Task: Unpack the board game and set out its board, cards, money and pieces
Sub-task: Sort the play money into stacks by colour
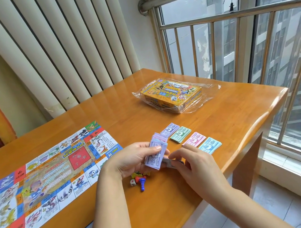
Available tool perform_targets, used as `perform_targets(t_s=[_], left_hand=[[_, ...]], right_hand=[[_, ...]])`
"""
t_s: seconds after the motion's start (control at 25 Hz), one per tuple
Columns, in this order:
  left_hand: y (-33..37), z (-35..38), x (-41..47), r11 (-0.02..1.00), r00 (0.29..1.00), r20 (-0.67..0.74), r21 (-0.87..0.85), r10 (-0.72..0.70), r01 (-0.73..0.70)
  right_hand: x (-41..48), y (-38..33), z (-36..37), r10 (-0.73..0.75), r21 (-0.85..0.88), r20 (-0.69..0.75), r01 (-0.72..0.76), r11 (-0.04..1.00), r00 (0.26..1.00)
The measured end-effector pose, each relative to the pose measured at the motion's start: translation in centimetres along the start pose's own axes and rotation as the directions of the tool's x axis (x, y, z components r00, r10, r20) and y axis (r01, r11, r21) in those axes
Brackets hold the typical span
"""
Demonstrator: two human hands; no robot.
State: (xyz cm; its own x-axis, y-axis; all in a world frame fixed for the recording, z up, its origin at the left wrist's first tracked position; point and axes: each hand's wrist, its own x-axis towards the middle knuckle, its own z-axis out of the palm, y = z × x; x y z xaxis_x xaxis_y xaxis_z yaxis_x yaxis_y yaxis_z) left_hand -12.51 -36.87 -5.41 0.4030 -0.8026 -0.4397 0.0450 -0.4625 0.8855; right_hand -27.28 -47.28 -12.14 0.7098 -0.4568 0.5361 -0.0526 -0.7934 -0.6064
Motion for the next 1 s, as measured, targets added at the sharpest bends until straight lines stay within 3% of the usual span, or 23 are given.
perform_targets(t_s=[0.12, 0.24, 0.4, 0.56, 0.64, 0.76, 0.88, 1.0], left_hand=[[-0.1, 0.0, 0.1, 1.000, 0.999, 0.038, -0.006, -0.009, 0.009], [0.0, 0.2, 0.1, 0.999, 1.000, 0.018, -0.039, -0.007, 0.007], [1.0, 0.7, -0.3, 0.953, 0.995, -0.038, -0.285, 0.093, -0.100], [2.3, 3.1, 0.4, 0.894, 0.989, -0.059, -0.423, 0.138, -0.150], [2.5, 4.2, 0.8, 0.908, 0.990, -0.049, -0.393, 0.133, -0.141], [2.4, 4.6, 1.2, 0.970, 0.995, -0.036, -0.223, 0.089, -0.095], [2.1, 5.0, 1.6, 0.984, 0.998, -0.023, -0.167, 0.051, -0.054], [2.1, 5.9, 1.7, 0.983, 0.999, 0.030, -0.183, 0.015, -0.010]], right_hand=[[-0.2, 0.2, 0.1, 0.028, 0.002, 0.093, -0.029, 1.000, 0.995], [0.0, 0.0, -0.2, 0.065, 0.069, 0.079, -0.070, 0.995, 0.995], [1.0, 0.2, -2.2, 0.234, 0.383, -0.019, -0.210, 0.900, 0.972], [2.5, 0.7, -5.6, 0.276, 0.567, -0.046, -0.203, 0.798, 0.960], [3.4, 1.5, -7.6, 0.329, 0.589, 0.052, -0.295, 0.753, 0.943], [4.8, 3.5, -9.8, 0.442, 0.543, 0.267, -0.513, 0.664, 0.856], [5.8, 5.4, -10.4, 0.510, 0.468, 0.324, -0.603, 0.646, 0.797], [6.3, 6.3, -10.1, 0.526, 0.340, 0.371, -0.639, 0.690, 0.765]])
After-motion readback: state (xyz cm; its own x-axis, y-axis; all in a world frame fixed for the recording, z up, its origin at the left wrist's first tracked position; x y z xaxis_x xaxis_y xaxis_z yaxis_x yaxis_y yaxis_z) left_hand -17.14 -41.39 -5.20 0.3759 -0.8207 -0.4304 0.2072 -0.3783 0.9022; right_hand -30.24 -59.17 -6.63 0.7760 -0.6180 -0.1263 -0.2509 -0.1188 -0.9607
